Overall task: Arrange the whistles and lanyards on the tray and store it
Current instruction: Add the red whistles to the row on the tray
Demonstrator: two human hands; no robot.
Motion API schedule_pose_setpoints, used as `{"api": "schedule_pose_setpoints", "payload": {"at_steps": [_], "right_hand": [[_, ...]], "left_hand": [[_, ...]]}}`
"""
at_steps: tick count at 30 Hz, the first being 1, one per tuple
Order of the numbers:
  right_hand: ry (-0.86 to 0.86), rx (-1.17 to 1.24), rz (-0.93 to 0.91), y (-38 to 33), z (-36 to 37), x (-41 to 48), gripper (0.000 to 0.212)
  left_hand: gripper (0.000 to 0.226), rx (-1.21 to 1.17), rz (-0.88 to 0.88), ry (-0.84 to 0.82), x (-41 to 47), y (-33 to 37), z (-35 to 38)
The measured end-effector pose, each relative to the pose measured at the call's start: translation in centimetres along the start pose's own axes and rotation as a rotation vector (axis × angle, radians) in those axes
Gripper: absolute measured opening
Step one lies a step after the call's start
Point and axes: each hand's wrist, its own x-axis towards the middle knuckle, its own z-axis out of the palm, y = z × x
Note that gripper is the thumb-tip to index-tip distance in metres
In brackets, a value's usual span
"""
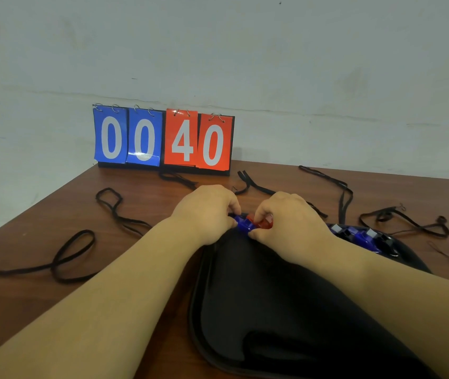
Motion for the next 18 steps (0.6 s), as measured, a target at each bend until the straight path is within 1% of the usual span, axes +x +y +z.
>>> {"api": "schedule_pose_setpoints", "payload": {"at_steps": [7, 18], "right_hand": [[-0.029, 0.011, 0.002, -0.13, 0.29, 0.49, 0.023], [-0.039, 0.073, 0.012, -0.03, 0.55, 0.79, 0.021]], "left_hand": [[0.035, 0.039, -0.008, -0.061, 0.42, 0.33, -0.01], [0.035, 0.027, -0.006, -0.022, 0.31, 0.22, 0.23]]}}
